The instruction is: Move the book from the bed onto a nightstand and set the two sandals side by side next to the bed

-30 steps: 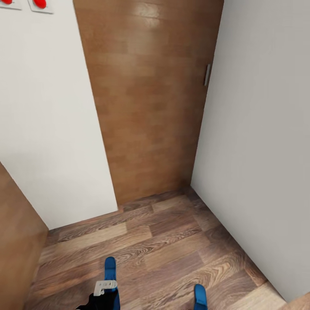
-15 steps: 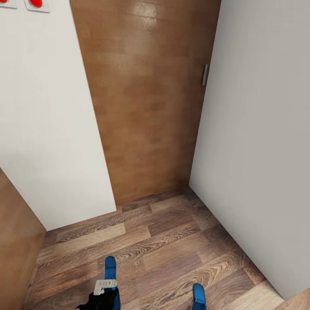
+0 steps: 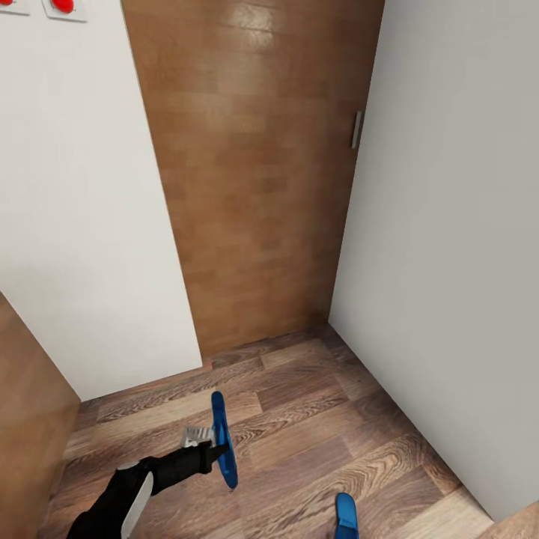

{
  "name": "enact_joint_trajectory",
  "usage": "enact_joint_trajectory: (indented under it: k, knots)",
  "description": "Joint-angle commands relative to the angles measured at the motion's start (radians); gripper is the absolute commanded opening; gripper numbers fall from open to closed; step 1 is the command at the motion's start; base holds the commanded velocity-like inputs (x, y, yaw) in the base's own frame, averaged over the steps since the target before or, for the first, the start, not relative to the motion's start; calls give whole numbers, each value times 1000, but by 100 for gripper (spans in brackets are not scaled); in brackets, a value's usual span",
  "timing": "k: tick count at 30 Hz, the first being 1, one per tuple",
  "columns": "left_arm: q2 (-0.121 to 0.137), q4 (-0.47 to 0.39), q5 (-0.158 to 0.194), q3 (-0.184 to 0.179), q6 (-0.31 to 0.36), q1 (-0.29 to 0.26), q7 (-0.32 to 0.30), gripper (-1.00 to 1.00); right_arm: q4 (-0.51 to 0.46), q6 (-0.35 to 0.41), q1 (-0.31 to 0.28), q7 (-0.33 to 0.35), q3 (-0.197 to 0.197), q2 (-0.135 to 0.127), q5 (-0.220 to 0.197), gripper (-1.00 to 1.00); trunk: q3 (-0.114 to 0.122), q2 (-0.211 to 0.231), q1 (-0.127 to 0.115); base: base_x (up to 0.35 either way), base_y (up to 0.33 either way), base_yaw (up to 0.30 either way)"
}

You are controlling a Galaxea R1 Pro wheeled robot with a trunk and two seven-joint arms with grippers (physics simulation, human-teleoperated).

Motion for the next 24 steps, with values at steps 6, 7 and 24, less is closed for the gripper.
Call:
enact_joint_trajectory:
  k: [6,7,24]
  knots:
    - [1,-9,41,3,16,0,-18,-100,-112,36,-6,-144,24,226,92,100,-1,0,0,0,0,0]
    - [1,-9,44,3,16,0,-18,-100,-154,60,-7,-208,27,272,136,100,-1,0,0,0,0,0]
    - [0,-10,51,2,16,0,-19,-100,-327,349,-303,-647,31,442,305,100,-1,0,0,0,0,0]
